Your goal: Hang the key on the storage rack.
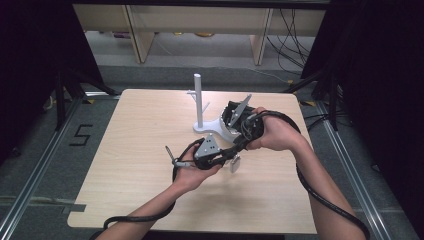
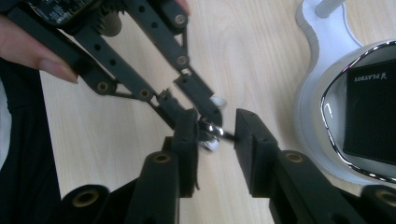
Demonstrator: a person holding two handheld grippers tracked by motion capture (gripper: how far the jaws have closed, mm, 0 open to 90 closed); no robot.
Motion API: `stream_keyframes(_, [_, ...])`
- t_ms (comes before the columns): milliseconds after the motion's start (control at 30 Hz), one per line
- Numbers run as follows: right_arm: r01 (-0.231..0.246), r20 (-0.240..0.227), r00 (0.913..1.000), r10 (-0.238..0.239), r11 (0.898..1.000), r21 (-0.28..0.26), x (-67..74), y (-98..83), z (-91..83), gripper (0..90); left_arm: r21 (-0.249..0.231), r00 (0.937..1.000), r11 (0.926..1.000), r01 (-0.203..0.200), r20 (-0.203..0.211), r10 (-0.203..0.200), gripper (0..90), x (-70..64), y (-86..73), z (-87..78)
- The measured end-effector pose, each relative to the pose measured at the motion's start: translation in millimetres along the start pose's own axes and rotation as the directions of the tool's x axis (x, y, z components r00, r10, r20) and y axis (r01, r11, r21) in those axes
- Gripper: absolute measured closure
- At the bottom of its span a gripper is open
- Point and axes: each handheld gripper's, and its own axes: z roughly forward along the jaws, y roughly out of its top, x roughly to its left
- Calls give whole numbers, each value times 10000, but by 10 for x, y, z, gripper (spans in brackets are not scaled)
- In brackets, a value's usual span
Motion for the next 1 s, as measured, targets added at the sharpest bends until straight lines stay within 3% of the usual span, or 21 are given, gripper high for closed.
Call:
stream_keyframes(100, [217, 177, 9996, -219, 9997, 116, -6, -5, 8, 791, 54, 10000, 10000, 19, 34, -19, 828, 3, 4, -6])
stream_keyframes(167, [291, -10, 9996, -291, 9996, -24, -9, -7, 19, 793, 187, 10000, 9998, -91, 29, 91, 828, 16, 4, -21])
stream_keyframes(200, [325, 29, 9995, -325, 9995, 2, -13, -10, 16, 794, -30, 9998, 9999, 120, 168, -119, 829, 3, -2, -6])
stream_keyframes(300, [161, 8, 9999, -161, 9999, -14, -12, -21, 20, 790, 206, 10000, 9998, 1, 98, -3, 832, 11, 15, -27])
stream_keyframes(367, [61, -7, 10000, -61, 9998, -181, -2, -18, 14, 733, 344, 9999, 9993, -152, 8, 152, 847, 29, 23, -47])
stream_keyframes(433, [-123, 10, 9999, 123, 9980, -617, -12, -25, -11, 711, 209, 10000, 9998, 74, 36, -75, 849, 32, 16, -48])
stream_keyframes(567, [-277, 56, 9996, 291, 9851, -1696, -31, -86, -111, 693, 368, 9992, 9985, 407, -45, -405, 849, 59, 11, -100])
stream_keyframes(633, [-301, 228, 9991, 358, 9762, -2148, -67, -155, -149, 667, 404, 9993, 9986, 345, -155, -339, 849, 84, 11, -143])
stream_keyframes(667, [-562, 383, 9970, 670, 9707, -2337, -76, -205, -173, 659, 460, 9992, 9985, 302, -286, -289, 850, 94, 11, -171])
stream_keyframes(733, [-945, 637, 9914, 1147, 9609, -2603, -104, -329, -213, 660, 470, 9981, 9983, 357, -517, -333, 849, 124, 6, -228])
stream_keyframes(800, [-1522, 860, 9789, 1855, 9419, -2994, -102, -479, -237, 659, 444, 9963, 9984, 363, -791, -327, 849, 162, -3, -287])
stream_keyframes(867, [-1710, 1063, 9701, 2181, 9255, -3380, -113, -641, -240, 653, 552, 9933, 9979, 353, -1119, -289, 850, 207, -11, -354])
stream_keyframes(1000, [-2623, 1446, 9306, 3361, 8884, -3768, -93, -981, -170, 646, 596, 9845, 9977, 323, -1743, -215, 850, 307, -28, -478])
